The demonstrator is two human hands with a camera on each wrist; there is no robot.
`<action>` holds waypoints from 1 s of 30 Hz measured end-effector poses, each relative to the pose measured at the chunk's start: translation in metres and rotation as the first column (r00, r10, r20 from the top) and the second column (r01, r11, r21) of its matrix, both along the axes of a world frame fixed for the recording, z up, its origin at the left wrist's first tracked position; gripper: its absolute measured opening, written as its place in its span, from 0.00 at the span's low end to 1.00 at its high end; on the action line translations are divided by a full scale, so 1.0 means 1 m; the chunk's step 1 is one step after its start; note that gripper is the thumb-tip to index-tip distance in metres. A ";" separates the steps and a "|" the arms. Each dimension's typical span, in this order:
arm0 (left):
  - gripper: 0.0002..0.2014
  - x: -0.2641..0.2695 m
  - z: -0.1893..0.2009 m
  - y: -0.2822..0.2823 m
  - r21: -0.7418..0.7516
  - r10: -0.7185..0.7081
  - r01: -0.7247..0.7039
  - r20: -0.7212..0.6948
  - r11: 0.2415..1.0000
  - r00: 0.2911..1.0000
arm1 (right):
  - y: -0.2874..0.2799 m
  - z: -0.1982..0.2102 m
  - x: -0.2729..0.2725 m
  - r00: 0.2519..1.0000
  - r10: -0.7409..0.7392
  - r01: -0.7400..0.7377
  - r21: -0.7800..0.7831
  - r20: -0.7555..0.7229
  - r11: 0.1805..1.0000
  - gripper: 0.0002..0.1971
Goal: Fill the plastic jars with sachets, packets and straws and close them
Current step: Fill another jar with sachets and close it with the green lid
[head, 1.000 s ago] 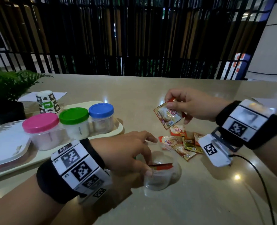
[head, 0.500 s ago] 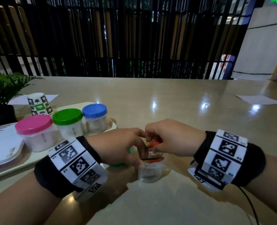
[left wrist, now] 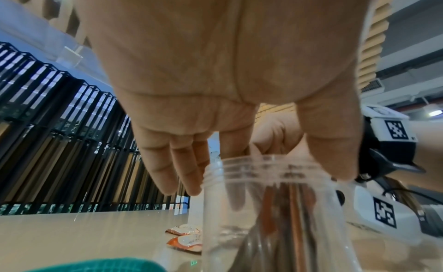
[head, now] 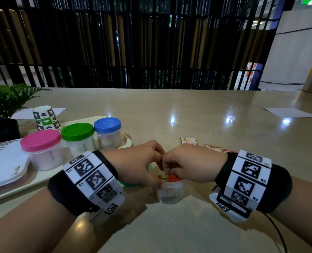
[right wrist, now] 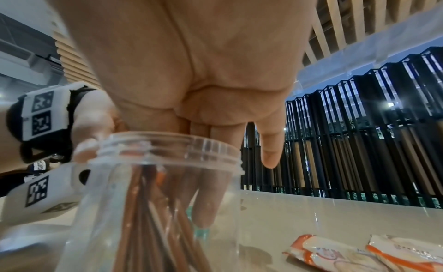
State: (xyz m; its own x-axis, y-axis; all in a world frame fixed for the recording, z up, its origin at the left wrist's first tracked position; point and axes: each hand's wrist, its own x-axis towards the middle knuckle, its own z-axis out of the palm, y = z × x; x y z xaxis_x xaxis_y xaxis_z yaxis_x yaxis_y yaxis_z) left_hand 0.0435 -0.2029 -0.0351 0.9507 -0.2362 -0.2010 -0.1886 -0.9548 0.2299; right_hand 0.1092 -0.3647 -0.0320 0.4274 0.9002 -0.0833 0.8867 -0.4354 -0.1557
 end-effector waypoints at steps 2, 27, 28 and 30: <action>0.28 0.002 -0.001 -0.005 0.016 0.005 -0.005 -0.037 1.000 0.999 | 0.001 -0.003 0.001 1.000 -0.015 0.015 -0.013 -0.008 1.000 0.08; 0.25 0.008 0.000 -0.015 -0.075 0.015 -0.027 -0.156 0.997 0.988 | -0.002 -0.004 -0.001 0.990 0.026 -0.047 -0.149 -0.142 0.988 0.28; 0.24 0.008 0.000 -0.015 -0.087 0.012 -0.026 -0.159 0.996 0.987 | -0.002 -0.004 -0.002 0.990 0.025 -0.047 -0.152 -0.139 0.987 0.28; 0.22 0.008 0.001 -0.015 -0.104 0.008 -0.026 -0.171 0.994 0.985 | -0.002 -0.004 -0.004 0.991 0.032 -0.053 -0.161 -0.127 0.986 0.28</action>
